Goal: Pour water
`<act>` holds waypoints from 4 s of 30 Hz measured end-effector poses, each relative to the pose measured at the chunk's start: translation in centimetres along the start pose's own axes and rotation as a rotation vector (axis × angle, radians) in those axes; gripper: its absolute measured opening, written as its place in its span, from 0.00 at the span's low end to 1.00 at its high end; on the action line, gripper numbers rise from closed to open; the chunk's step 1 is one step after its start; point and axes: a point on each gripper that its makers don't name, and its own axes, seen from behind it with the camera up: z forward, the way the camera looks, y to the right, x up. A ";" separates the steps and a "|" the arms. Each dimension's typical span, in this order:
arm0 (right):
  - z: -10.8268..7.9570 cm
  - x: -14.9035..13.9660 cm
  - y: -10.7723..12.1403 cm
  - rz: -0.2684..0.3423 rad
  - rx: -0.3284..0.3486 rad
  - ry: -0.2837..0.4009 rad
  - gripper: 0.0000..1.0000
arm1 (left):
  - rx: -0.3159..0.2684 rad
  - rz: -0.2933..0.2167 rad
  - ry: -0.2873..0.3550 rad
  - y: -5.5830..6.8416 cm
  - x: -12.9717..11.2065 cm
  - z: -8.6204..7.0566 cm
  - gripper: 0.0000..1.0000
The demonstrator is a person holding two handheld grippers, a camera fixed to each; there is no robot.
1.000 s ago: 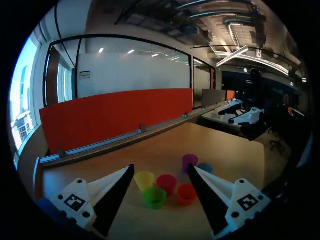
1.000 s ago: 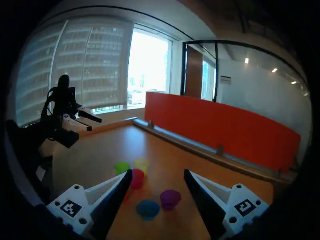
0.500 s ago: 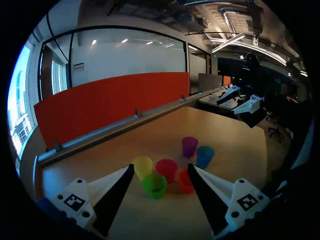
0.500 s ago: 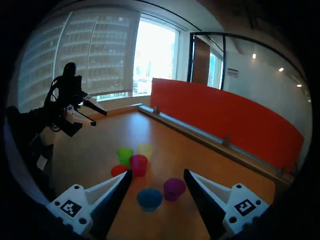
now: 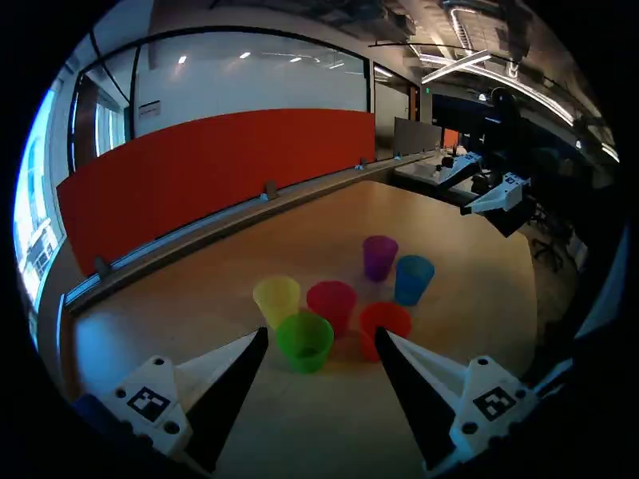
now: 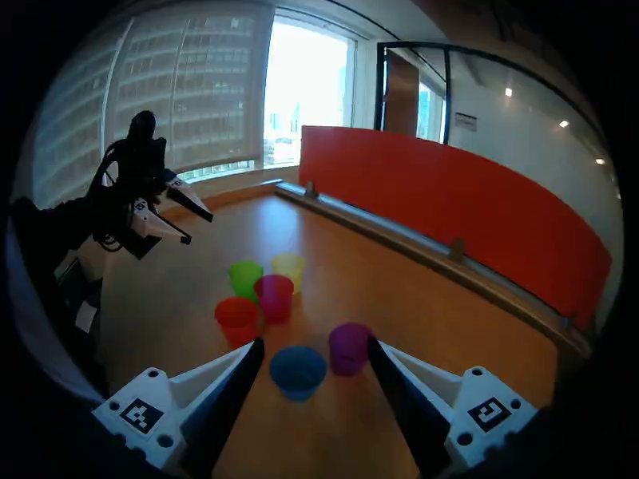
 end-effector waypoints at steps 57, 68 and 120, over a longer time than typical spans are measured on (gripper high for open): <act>9.2 -10.6 -1.6 -0.042 0.086 -0.215 1.00 | -0.082 0.023 -0.212 -1.5 -8.4 10.4 0.99; 10.8 -10.7 -2.0 -0.046 0.109 -0.221 1.00 | -0.094 0.043 -0.217 -1.2 -8.2 11.8 0.99; 12.2 -10.7 -2.4 -0.033 0.124 -0.213 0.91 | -0.074 0.054 -0.215 -1.9 -8.0 12.7 0.86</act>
